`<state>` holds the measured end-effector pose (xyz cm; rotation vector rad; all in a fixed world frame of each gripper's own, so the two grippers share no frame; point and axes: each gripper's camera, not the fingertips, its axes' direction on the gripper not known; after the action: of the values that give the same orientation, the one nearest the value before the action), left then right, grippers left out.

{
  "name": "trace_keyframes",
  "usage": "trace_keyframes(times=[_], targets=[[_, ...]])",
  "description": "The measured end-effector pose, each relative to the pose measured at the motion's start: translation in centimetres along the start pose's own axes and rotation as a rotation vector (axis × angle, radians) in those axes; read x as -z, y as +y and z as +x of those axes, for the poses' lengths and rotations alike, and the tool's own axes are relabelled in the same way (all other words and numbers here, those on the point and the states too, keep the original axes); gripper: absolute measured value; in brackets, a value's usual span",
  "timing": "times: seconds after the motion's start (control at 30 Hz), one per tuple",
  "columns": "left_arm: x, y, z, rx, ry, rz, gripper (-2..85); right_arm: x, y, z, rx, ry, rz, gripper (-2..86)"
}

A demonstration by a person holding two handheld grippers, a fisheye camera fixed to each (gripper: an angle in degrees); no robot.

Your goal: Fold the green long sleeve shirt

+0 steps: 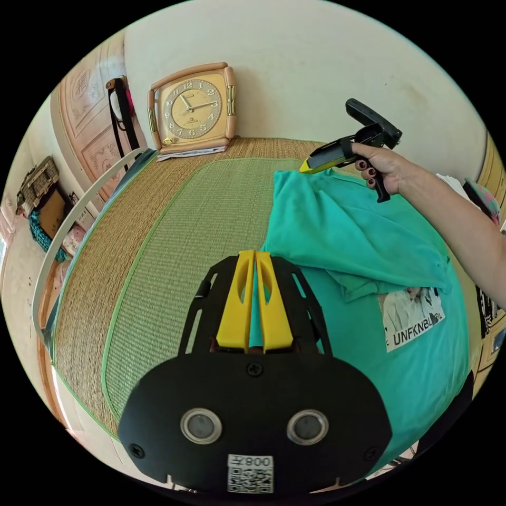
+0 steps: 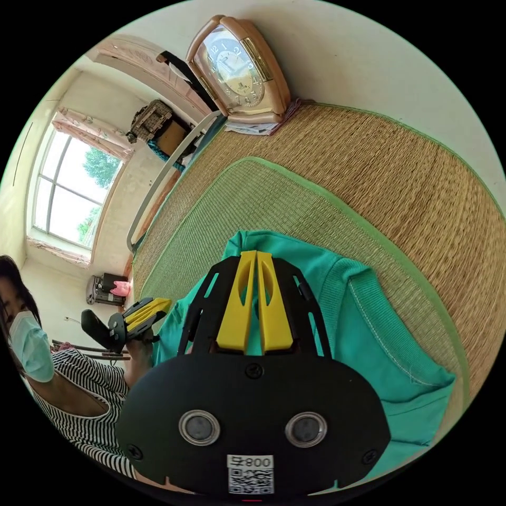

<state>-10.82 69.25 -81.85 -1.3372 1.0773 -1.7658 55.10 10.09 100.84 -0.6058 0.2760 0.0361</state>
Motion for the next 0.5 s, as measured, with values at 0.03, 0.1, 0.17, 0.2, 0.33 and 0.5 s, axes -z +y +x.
trace_keyframes(times=[0.03, 0.1, 0.17, 0.2, 0.33, 0.5], targets=[[0.4, -0.2, 0.1, -0.006, 0.018, 0.027, 0.1, 0.4, 0.1, -0.4, 0.011, -0.002, 0.012, 0.1], [0.9, -0.5, 0.2, -0.022, 0.06, 0.065, 0.1, 1.3, 0.4, -3.0, 0.108, -0.014, 0.052, 0.1], [0.7, -0.9, 0.3, -0.044, 0.092, 0.053, 0.1, 0.6, 0.2, -5.3, 0.171, 0.005, 0.026, 0.0], [-0.1, -1.1, 0.4, -0.051, 0.104, 0.004, 0.1, -0.4, -0.2, -6.6, 0.214, 0.034, -0.02, 0.0], [-1.4, -1.8, -0.2, -0.042, 0.117, -0.095, 0.1, -5.1, -2.0, -7.7, 0.225, 0.255, -0.168, 0.0], [-1.6, -2.4, -0.8, -0.041, 0.127, -0.122, 0.1, -5.1, -3.2, -7.6, 0.19, 0.154, -0.176, 0.0]])
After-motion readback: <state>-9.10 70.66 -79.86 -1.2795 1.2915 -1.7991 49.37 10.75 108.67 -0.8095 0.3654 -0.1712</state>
